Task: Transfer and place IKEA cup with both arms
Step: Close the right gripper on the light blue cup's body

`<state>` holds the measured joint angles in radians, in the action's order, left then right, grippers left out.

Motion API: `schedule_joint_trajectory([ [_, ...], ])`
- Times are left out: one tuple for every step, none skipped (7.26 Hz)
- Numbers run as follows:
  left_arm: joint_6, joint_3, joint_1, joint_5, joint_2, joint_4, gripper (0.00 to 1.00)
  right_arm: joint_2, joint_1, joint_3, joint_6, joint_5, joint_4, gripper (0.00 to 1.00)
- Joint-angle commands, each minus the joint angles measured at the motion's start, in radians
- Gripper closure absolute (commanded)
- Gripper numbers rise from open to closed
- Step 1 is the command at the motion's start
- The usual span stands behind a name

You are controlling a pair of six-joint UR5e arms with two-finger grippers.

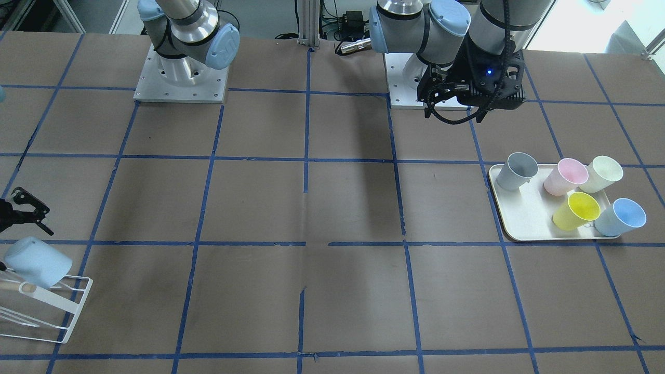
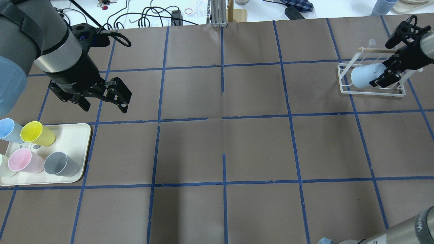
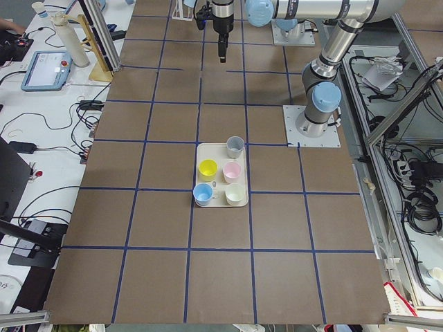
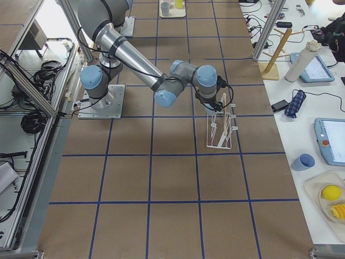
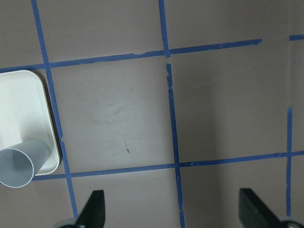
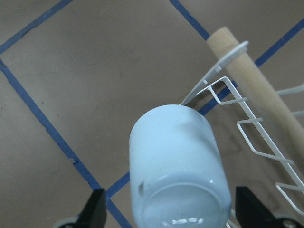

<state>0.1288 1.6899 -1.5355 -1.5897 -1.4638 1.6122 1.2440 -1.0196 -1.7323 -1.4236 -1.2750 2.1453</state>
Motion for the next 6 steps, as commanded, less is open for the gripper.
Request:
schedule_joint_trajectory([
  [0.005,-0.001,0.000,0.001,-0.001,0.000,0.00,-0.001,0.000,-0.001,0.002,0.002,0.001,0.19],
  [0.005,-0.001,0.000,0.001,-0.003,0.000,0.00,0.000,0.000,0.000,0.003,0.002,0.001,0.39],
  [0.003,-0.001,0.000,0.002,-0.012,0.000,0.00,0.000,0.000,0.000,0.002,0.002,0.001,0.50],
  [0.003,-0.003,0.003,0.002,-0.009,0.000,0.00,0.002,0.000,0.013,0.002,-0.003,0.001,0.53],
  [-0.004,-0.001,0.003,0.002,-0.010,0.000,0.00,0.012,0.000,0.017,0.002,-0.003,-0.001,0.54],
  [0.002,-0.003,0.011,0.004,-0.013,-0.009,0.00,0.025,0.000,0.031,-0.006,-0.003,-0.002,0.54],
])
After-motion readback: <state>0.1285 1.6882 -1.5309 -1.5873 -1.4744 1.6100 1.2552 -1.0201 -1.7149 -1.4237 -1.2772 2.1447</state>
